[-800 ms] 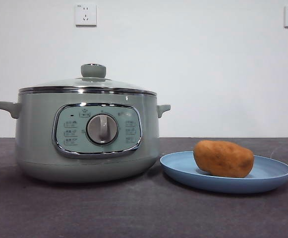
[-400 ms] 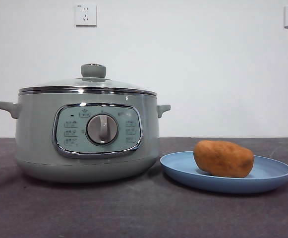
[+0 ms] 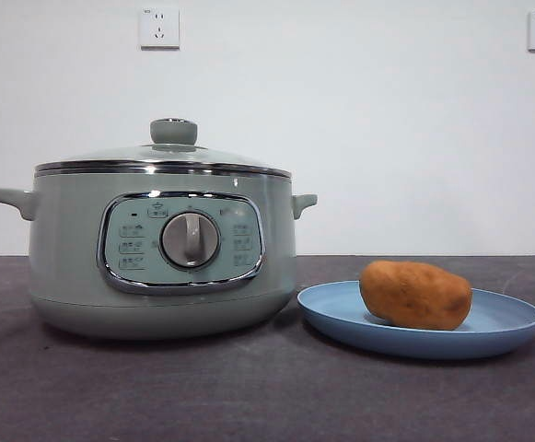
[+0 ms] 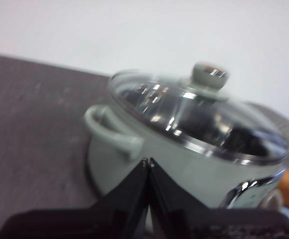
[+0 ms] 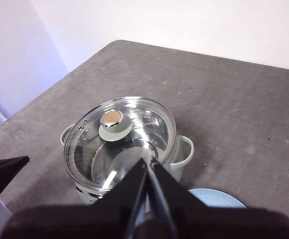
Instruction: Take the potato out from the steamer,put the potato on the plate,close the lid
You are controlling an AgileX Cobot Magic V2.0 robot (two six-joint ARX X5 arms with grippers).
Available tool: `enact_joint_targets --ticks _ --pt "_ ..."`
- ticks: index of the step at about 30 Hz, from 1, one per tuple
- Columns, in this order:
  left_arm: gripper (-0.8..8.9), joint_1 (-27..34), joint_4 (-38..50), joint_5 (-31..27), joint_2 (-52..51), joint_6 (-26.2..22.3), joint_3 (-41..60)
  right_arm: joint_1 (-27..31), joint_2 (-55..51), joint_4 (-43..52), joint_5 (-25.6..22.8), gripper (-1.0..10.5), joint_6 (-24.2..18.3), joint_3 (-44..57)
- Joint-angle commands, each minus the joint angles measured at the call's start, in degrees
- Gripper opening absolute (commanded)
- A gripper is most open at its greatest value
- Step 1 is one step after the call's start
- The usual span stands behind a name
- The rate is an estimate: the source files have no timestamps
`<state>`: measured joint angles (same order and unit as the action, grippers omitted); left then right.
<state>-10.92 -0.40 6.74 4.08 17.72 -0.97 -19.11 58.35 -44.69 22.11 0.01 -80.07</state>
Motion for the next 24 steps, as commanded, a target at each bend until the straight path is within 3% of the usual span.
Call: enact_joint_targets --ticks 1,6,24 --pt "-0.04 0.50 -3.10 -1.44 -1.40 0.59 0.74 0.00 0.00 0.35 -0.07 0.0 -0.31 -0.13" --pt "-0.04 1.22 -10.49 -4.00 -3.93 0.74 0.74 0.00 0.00 0.33 -0.07 0.0 -0.31 -0.13" --pt "-0.04 1.31 -10.14 -5.20 -3.74 0.09 0.72 0.00 0.00 -0.81 0.00 0.0 -0.31 -0.13"
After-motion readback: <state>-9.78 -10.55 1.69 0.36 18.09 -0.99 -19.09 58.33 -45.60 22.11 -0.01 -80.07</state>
